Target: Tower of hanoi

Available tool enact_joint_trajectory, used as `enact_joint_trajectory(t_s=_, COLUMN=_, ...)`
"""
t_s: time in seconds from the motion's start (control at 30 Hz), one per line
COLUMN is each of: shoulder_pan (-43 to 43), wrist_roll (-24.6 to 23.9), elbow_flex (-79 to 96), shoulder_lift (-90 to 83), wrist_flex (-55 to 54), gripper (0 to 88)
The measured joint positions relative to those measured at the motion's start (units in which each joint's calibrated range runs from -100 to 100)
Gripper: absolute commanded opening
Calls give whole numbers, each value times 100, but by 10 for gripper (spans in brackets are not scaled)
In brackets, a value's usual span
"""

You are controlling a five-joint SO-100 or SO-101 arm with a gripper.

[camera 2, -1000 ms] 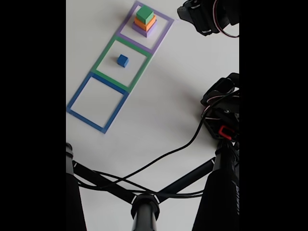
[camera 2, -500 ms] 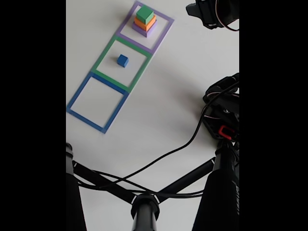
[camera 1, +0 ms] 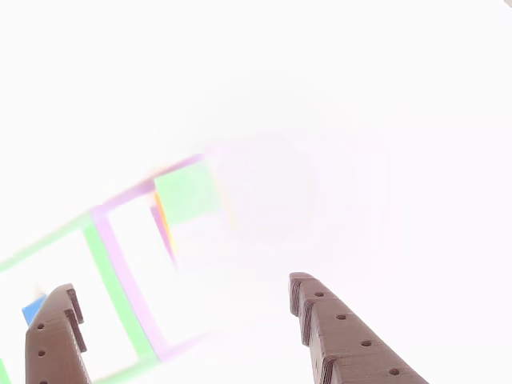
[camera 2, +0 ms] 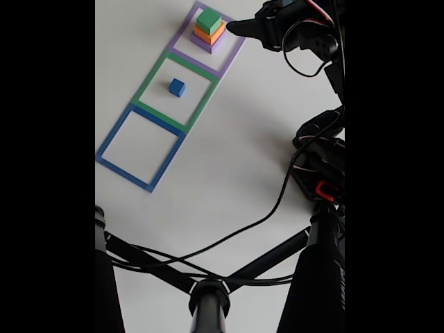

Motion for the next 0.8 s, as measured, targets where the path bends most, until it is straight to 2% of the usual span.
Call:
enact_joint_trajectory(t_s=0.37, shoulder_pan=16, wrist_roll=0, elbow_flex=2332, shoulder_lift=1022, wrist_flex=-4326, gripper=361)
enact_joint_trajectory(t_s=0.8, shoulder_pan=147, wrist_roll=0, elbow_flex=2889, shoulder_lift=2634, wrist_flex=-6838, gripper=376)
